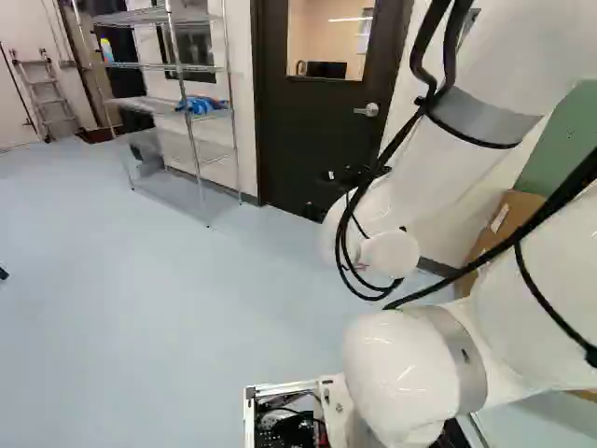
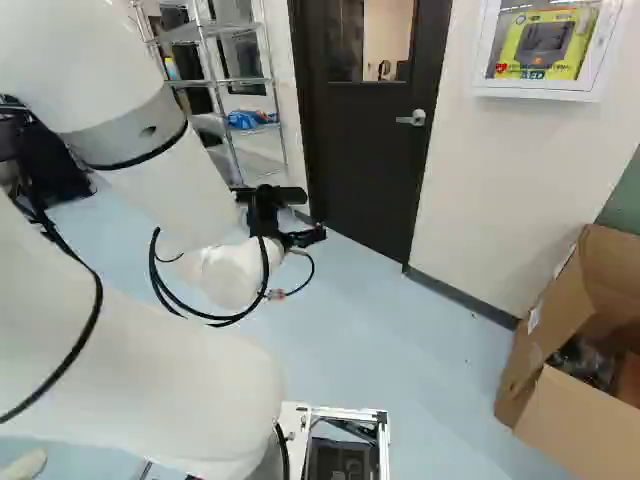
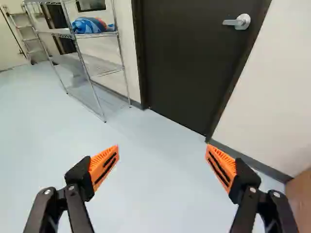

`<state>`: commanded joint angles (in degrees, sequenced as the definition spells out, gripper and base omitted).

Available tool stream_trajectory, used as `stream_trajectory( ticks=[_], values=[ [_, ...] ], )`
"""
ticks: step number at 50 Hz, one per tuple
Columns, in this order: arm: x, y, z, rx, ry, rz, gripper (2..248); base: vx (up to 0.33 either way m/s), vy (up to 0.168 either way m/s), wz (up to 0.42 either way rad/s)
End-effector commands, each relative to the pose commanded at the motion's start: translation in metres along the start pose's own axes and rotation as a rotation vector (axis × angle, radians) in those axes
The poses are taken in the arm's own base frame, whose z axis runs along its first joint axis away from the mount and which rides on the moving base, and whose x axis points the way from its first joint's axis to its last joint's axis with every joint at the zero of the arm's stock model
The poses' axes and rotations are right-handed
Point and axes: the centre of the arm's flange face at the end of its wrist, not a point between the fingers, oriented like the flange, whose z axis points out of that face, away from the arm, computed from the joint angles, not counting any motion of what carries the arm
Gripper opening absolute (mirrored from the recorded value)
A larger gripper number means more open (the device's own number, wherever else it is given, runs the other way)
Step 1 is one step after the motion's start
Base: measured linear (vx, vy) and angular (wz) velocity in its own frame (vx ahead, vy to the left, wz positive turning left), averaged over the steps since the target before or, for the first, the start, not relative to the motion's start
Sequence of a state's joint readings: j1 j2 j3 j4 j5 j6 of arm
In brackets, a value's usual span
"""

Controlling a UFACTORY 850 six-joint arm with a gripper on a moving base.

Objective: Open the door and move inside

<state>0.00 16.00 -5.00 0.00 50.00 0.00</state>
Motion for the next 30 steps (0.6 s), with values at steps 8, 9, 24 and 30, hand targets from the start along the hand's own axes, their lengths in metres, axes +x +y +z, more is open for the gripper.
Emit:
stream_trajectory(
  ticks=[8,9,24,30],
  values=[
    [0.0000,0.0000,0.0000,0.000,0.000,0.000,247,0.000,0.000,0.000],
    [0.0000,0.0000,0.0000,0.000,0.000,0.000,247,0.000,0.000,0.000],
    [0.0000,0.0000,0.0000,0.000,0.000,0.000,247,0.000,0.000,0.000],
    [0.0000,0.0000,0.0000,0.000,0.000,0.000,247,0.000,0.000,0.000]
  ],
)
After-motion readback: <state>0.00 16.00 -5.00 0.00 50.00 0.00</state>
